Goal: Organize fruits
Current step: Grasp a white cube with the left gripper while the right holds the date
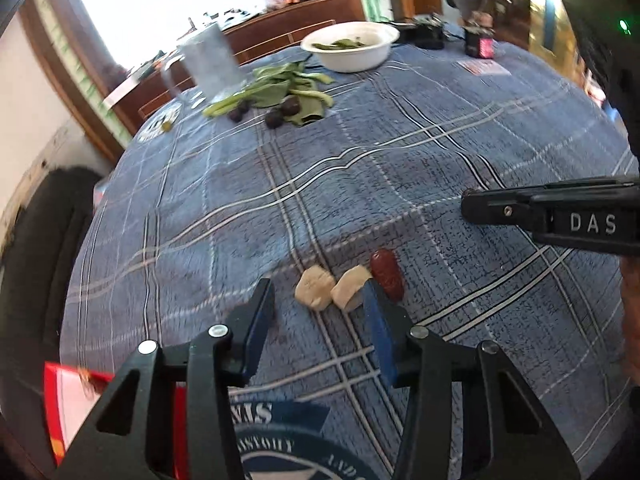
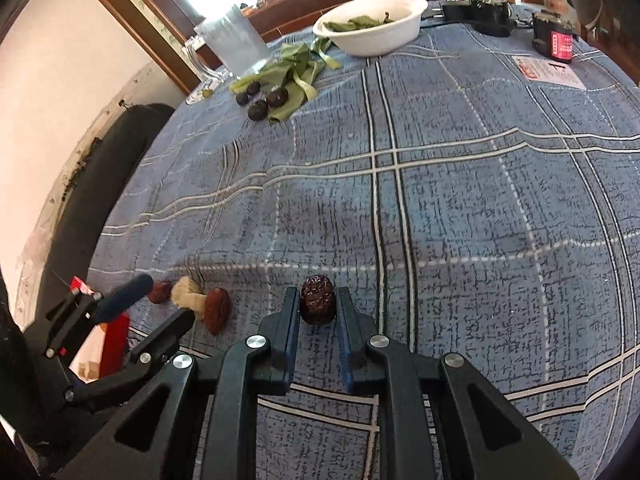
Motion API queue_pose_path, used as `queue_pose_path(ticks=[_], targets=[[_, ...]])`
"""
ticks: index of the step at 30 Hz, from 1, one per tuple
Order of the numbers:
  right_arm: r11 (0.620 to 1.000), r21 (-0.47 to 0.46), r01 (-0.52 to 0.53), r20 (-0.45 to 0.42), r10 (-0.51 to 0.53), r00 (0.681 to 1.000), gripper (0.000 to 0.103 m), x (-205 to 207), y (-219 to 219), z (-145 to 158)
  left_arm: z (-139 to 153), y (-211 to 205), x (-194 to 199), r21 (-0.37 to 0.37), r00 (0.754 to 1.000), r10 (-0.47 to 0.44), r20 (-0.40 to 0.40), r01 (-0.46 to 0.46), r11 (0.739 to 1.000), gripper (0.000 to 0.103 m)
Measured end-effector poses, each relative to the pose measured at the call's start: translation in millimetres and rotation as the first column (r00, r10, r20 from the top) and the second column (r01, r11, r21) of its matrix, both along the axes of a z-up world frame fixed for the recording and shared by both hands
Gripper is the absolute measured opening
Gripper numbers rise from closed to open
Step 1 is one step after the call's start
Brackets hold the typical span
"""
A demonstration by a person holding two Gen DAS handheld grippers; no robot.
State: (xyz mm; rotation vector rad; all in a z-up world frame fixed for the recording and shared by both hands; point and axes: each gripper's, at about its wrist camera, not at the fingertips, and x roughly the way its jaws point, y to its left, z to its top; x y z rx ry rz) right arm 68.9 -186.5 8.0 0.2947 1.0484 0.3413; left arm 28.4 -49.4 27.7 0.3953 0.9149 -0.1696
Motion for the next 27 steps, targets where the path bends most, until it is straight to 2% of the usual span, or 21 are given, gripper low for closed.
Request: queue_pose_path(ticks=[4, 8, 11, 14, 16, 18, 20, 23, 27], targets=[[1.000, 0.001, -0.002, 0.002, 0.002, 1.000, 0.016, -1, 0, 0, -4, -6, 0, 0.015, 0.998, -0.064, 0.000, 0.064, 0.998, 0.046], [1.000, -0.006, -0.008, 0.016, 0.008, 1.000, 0.016, -1, 1, -1, -7, -6, 3, -0.031, 0.995, -0.097, -0.011, 0.096, 0.995, 0.023], [1.000, -0.020, -0.018, 0.055, 0.019, 0.998, 0.016, -2, 5, -1, -9, -8, -1, -0.036, 0.996, -0.087, 0.009, 0.087, 0.996, 0.022], [0.998, -0.056, -0.034, 0.125, 0.041, 0.991, 0.016, -6, 10, -2, -9, -7, -7, -0.066, 0.999, -0.024, 0.035, 0.027, 0.997, 0.021], [0.997, -0.069, -0.038, 0.175, 0.050, 0.983, 0.016, -9, 12, -4, -6, 1, -13, -0.140, 0.998, 0.051, 0.037, -0.045, 0.989, 0.021], [0.999, -0.036, -0.033, 0.181, 0.039, 0.983, 0.016, -9, 8, -4, -3, 12, -26, -0.219, 0.992, 0.125, 0.028, -0.116, 0.969, 0.021], [1.000, -0.004, 0.004, 0.186, -0.003, 0.983, 0.016, -10, 1, -4, 1, 20, -42, -0.245, 0.987, 0.154, 0.037, -0.140, 0.959, 0.020], [0.998, -0.004, 0.056, 0.175, -0.055, 0.983, 0.016, -17, -1, 1, 15, 37, -77, -0.281, 0.980, 0.187, 0.073, -0.159, 0.946, 0.020], [1.000, 0.007, 0.028, 0.218, -0.029, 0.976, 0.016, -48, 18, 23, 34, 57, -116, -0.287, 0.965, 0.214, 0.153, -0.163, 0.944, 0.020]])
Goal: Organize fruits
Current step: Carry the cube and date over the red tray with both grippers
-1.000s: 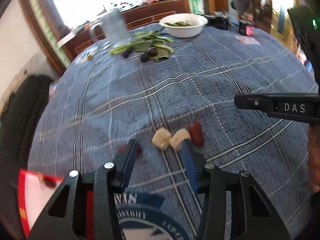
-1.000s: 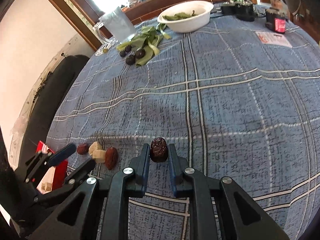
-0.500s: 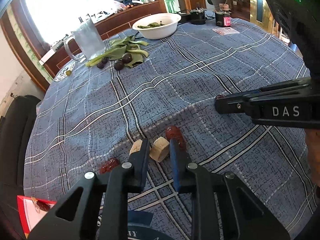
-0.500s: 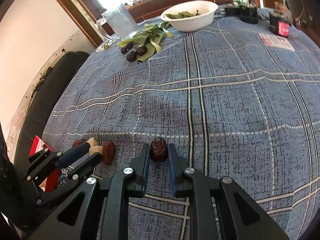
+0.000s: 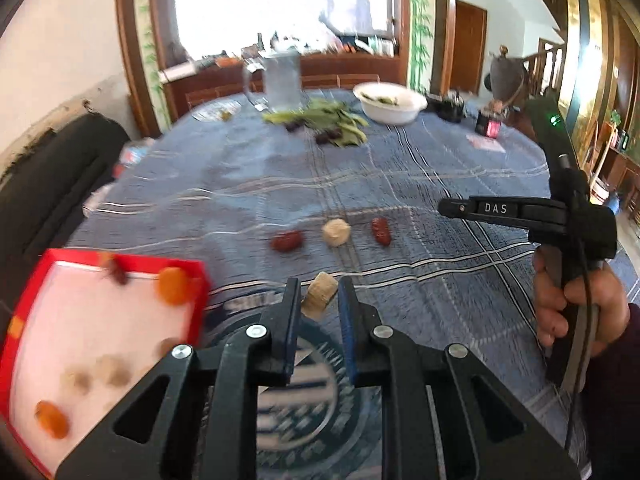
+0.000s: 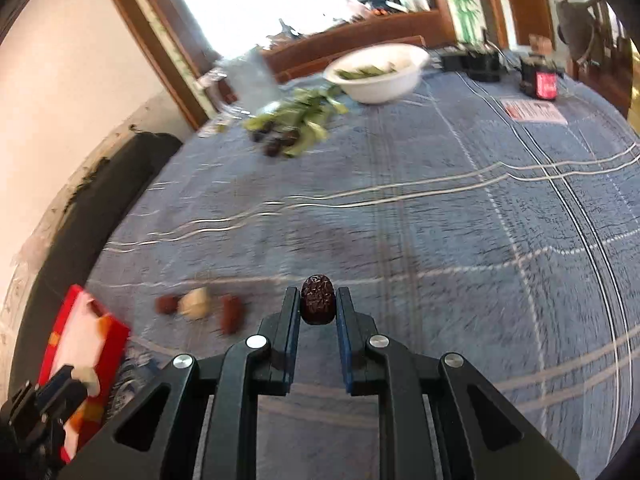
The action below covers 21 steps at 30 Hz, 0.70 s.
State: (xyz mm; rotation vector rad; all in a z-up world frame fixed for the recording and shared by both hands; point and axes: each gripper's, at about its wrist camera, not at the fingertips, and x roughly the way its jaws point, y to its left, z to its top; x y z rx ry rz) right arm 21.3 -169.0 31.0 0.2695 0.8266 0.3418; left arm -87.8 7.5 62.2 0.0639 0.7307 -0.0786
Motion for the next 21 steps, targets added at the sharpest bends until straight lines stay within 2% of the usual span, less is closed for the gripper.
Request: queue_pose_path(ticks=[5, 11, 15, 21], targets=[[0.996, 0.007, -0.089, 0.071, 0.088, 0.994, 0.016, -47, 41, 23, 26, 24, -30, -0.020, 0.995, 0.037, 0.098, -0.035, 0.999, 0.020], [0.983, 0.023, -0.181, 0.121, 0.177, 0.977, 0.016, -81, 89, 38, 49, 36, -62, -0.029, 0.978, 0.054, 0.203, -0.049, 0.998, 0.020], [0.973, 0.009, -0.230, 0.141, 0.226, 0.964, 0.016, -92, 115, 45, 64, 46, -85, -0.017, 0.957, 0.068, 0.281, -0.066, 0.998, 0.020], [0.959, -0.023, -0.281, 0.155, 0.281, 0.947, 0.016, -103, 148, 48, 82, 76, -107, -0.033, 0.921, 0.149, 0.360, -0.147, 0.989, 0.021]])
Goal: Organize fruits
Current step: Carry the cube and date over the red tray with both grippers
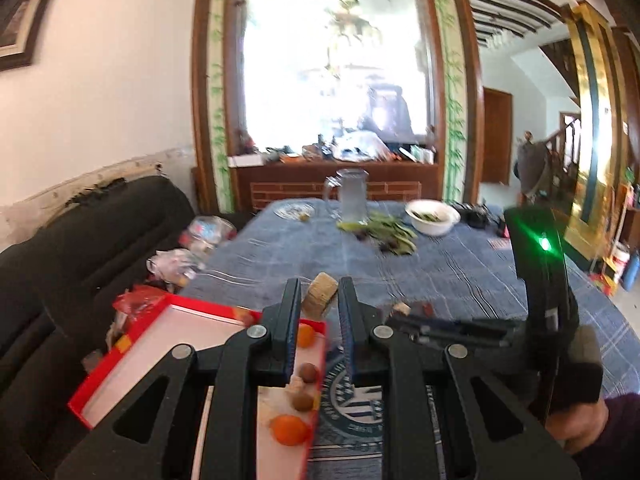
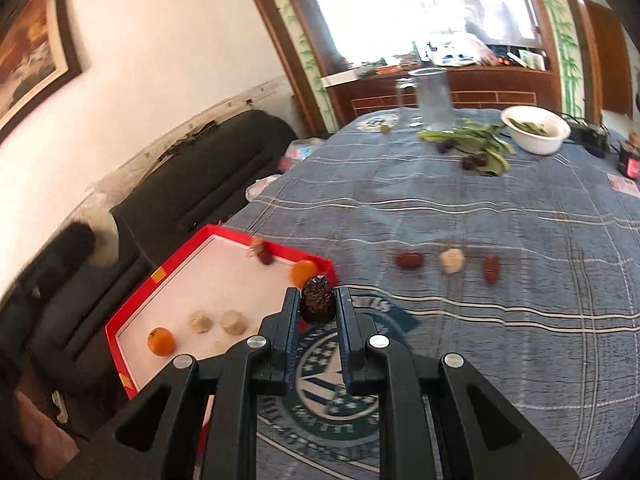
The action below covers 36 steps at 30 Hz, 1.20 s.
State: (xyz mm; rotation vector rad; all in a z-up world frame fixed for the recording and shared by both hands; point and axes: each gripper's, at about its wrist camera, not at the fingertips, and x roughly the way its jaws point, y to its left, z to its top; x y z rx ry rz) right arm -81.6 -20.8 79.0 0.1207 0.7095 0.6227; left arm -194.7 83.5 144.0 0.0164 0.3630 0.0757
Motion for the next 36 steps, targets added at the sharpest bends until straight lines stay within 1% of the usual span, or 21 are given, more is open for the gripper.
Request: queue_pose_path(ticks=[5, 7, 11, 14, 15, 21, 28, 31, 36], targets=[[0.998, -0.027, -0.054, 0.011, 0.055, 0.998, 0.016, -9, 33, 1, 6, 28, -10, -0.009, 0.995, 0.093, 0.043, -0.093, 0.996, 0.021], [0.996, -0.036, -0.076, 0.013, 0.077, 0.997, 0.016, -12, 47, 1, 6, 40, -13, -0.016, 0.991, 0.128, 0.047, -0.128, 0.992, 0.021], [0.992, -0.068, -0.111, 0.000, 0.111, 0.994, 0.016, -14, 73, -6, 0, 59, -16, -0.028, 0.984, 0.175, 0.032, -0.174, 0.984, 0.021], [0.988, -0.089, -0.123, -0.007, 0.123, 0.992, 0.016, -17, 89, -13, -10, 70, -15, -0.022, 0.979, 0.204, 0.006, -0.204, 0.979, 0.021], [0.988, -0.090, -0.127, -0.014, 0.126, 0.992, 0.016, -17, 92, -15, -15, 74, -11, -0.020, 0.977, 0.212, -0.014, -0.212, 0.977, 0.021], [0.985, -0.123, -0.121, -0.041, 0.117, 0.992, 0.016, -16, 103, -27, -40, 94, -2, -0.036, 0.965, 0.241, -0.104, -0.246, 0.969, 0.021], [0.980, -0.169, -0.103, -0.063, 0.094, 0.994, 0.016, -15, 113, -36, -57, 109, 2, -0.058, 0.954, 0.264, -0.139, -0.274, 0.960, 0.021], [0.979, -0.181, -0.098, -0.076, 0.085, 0.993, 0.016, -14, 117, -41, -66, 113, 7, -0.067, 0.952, 0.256, -0.170, -0.270, 0.960, 0.021], [0.978, -0.190, -0.088, -0.088, 0.072, 0.994, 0.016, -13, 119, -45, -75, 115, 11, -0.067, 0.952, 0.239, -0.194, -0.256, 0.964, 0.021]])
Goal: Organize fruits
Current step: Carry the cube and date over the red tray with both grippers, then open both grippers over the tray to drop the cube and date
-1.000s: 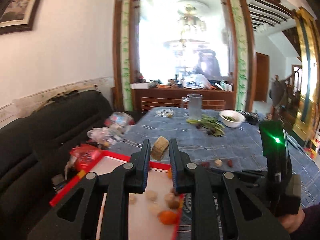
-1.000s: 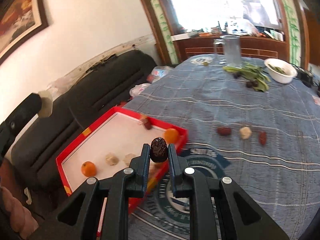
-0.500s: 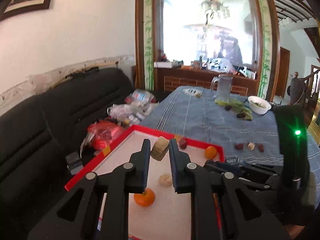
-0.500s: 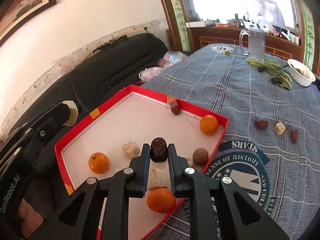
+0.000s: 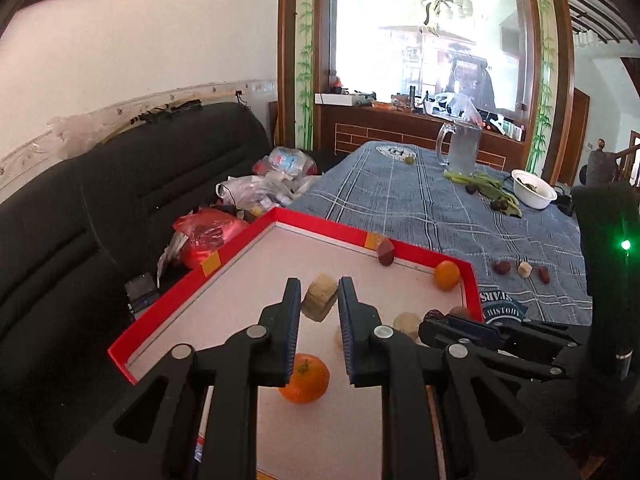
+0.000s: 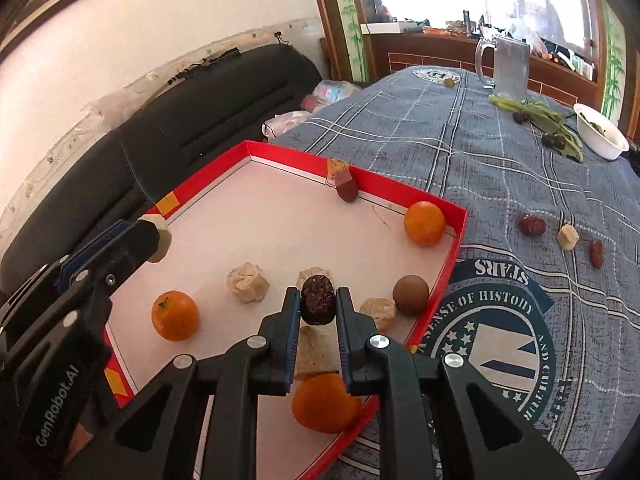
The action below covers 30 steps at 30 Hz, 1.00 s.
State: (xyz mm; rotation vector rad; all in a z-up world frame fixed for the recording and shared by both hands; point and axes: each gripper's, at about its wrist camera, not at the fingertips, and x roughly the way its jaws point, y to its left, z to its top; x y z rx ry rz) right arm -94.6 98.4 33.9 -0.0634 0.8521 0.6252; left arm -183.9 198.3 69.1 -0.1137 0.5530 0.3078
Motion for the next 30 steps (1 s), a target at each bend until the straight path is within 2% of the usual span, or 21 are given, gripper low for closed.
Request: queue_pose_path(ticks=[7, 19, 30], targets=[[0.999, -0.003, 0.036, -0.012, -0.036, 0.999, 0.016, 6, -5, -5, -14, 3, 8, -0.011, 0.999, -0.010, -0.042, 0.010, 1.000, 0.021], [0.999, 0.007, 0.039, -0.026, -0.039, 0.999, 0.016, 14, -2, -7, -34, 7, 26, -0.038, 0.994, -0.028, -0.101, 0.024, 0.999, 0.021], [0.998, 0.041, 0.045, -0.056, -0.042, 0.998, 0.017, 18, -5, -5, -36, 6, 34, -0.020, 0.992, -0.016, -0.126, 0.013, 1.000, 0.022]])
